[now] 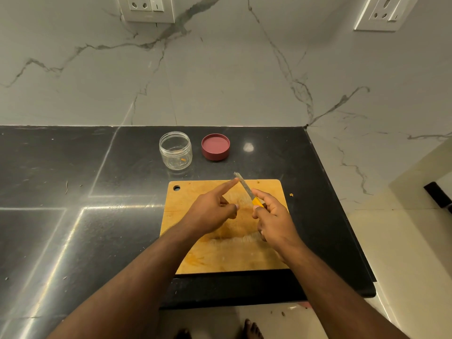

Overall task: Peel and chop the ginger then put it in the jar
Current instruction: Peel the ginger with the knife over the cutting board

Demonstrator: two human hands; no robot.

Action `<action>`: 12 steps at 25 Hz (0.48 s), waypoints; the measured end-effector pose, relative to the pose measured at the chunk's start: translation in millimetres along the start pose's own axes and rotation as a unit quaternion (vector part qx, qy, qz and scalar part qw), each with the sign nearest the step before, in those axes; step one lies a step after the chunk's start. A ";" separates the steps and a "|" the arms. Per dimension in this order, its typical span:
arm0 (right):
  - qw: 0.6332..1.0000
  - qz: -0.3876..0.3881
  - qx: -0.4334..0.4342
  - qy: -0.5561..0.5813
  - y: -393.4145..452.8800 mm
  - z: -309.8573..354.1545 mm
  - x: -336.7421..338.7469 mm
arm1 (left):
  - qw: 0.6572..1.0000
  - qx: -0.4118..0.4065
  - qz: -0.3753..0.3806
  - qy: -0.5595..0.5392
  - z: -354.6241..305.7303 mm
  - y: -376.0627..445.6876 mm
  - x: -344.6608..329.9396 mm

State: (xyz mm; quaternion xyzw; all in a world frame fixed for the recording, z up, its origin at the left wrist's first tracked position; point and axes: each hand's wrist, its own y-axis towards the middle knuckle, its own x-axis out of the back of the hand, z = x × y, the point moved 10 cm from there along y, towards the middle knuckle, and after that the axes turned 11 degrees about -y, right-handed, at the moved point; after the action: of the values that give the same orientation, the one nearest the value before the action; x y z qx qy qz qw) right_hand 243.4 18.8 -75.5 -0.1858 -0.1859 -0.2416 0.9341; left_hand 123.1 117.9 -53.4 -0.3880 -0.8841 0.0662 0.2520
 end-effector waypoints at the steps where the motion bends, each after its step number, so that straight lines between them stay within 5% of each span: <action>1: 1.000 0.001 0.006 0.004 -0.9 2.7 0.2 | 1.000 0.000 0.009 0.008 0.2 1.2 -4.9; 7: 0.999 -0.016 0.024 -0.019 2.5 4.2 8.7 | 0.997 0.045 -0.055 0.001 16.1 12.9 20.6; 12: 0.955 -0.003 0.133 -0.265 -1.7 27.5 3.1 | 0.990 0.077 -0.096 -0.071 44.7 4.2 36.6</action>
State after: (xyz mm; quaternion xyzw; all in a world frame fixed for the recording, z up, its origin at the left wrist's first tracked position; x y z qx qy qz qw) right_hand 238.0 28.2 -50.0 -0.1167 -0.4576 -0.1597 0.8669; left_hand 82.7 150.6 -78.9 -0.2755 -0.9250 0.1367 0.2230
